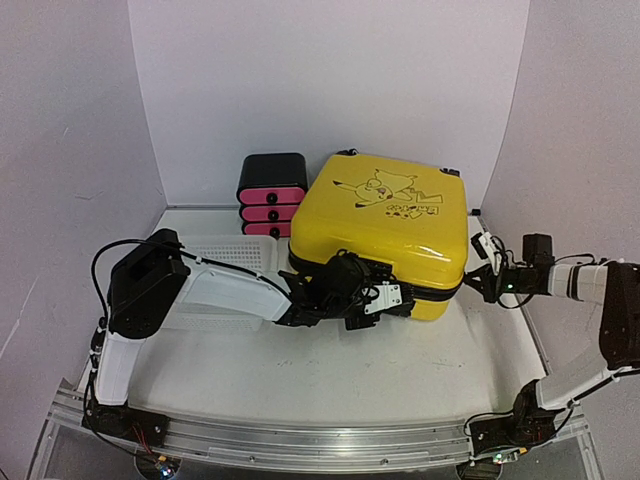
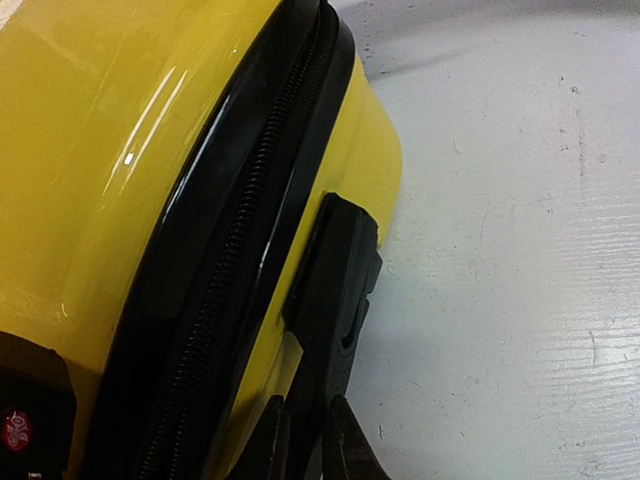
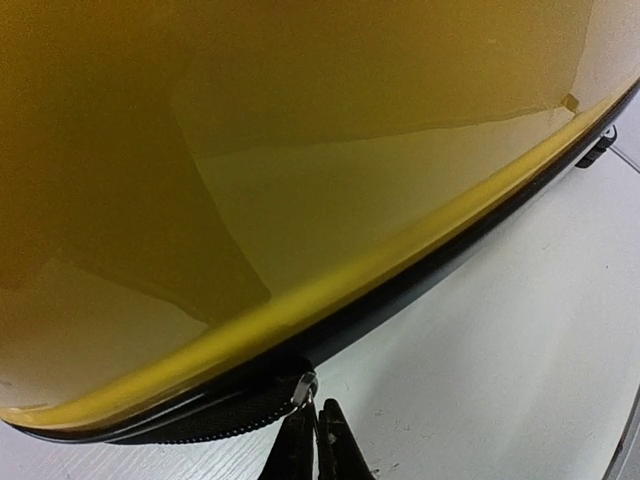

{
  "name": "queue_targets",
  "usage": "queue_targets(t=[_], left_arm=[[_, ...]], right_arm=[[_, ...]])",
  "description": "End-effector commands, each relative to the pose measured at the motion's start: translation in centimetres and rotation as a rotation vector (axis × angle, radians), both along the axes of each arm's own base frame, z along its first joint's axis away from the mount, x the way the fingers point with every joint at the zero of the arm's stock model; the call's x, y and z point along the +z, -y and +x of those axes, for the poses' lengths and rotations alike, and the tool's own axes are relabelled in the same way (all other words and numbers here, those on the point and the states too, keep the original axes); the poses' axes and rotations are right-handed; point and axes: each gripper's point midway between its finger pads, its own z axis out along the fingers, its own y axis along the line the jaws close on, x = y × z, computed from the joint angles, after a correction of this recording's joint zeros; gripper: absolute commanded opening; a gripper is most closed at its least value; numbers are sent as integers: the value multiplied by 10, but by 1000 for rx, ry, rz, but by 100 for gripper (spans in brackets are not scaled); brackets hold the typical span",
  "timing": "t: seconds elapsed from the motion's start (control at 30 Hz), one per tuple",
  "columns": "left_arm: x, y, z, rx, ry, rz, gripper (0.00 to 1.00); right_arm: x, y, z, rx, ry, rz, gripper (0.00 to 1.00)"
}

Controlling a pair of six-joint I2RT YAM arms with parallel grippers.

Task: Open, take out, and arrange the luggage

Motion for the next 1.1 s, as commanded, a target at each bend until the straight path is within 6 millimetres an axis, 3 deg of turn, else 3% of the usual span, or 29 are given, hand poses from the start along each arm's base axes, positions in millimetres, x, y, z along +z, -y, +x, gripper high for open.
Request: queue_targets(t=[0.0, 0.03, 0.1, 0.13, 0.17, 0.33, 0.37, 0.4, 0.47, 0.6, 0.7, 0.87, 0.97, 1.07], left_arm=[[-58, -61, 12, 145, -99, 248, 13], [-55, -59, 11, 142, -97, 244, 13], [-48, -55, 9, 141, -104, 230, 15], [-43, -54, 7, 139, -113, 219, 18], [-36, -52, 5, 135, -131, 208, 24], [13, -40, -23, 76, -304, 98, 52], [32, -39, -33, 44, -349, 61, 66], [41, -38, -42, 23, -396, 39, 71], [73, -39, -59, -23, -479, -26, 77], [140, -53, -85, -95, -606, -145, 80], [174, -79, -61, 5, -679, -246, 79], [210, -143, 26, 422, -784, -469, 80], [217, -179, 71, 641, -842, -603, 84], [215, -201, 109, 799, -902, -693, 86]], right_arm=[[43, 38, 43, -189, 189, -63, 7], [48, 38, 41, -200, 189, -50, 12], [58, 45, 33, -297, 152, -9, 37], [63, 51, 27, -363, 131, 4, 85], [64, 55, 16, -414, 92, 18, 97], [77, 95, -28, -881, -100, 162, 98], [85, 97, -33, -950, -147, 224, 98], [82, 96, -40, -980, -205, 241, 98], [89, 79, -44, -966, -321, 349, 98], [119, 25, -45, -708, -474, 532, 98], [132, 8, -48, -631, -512, 613, 98], [146, -2, -47, -608, -557, 642, 98], [147, -10, -43, -596, -583, 608, 98], [152, -13, -35, -610, -561, 575, 98]])
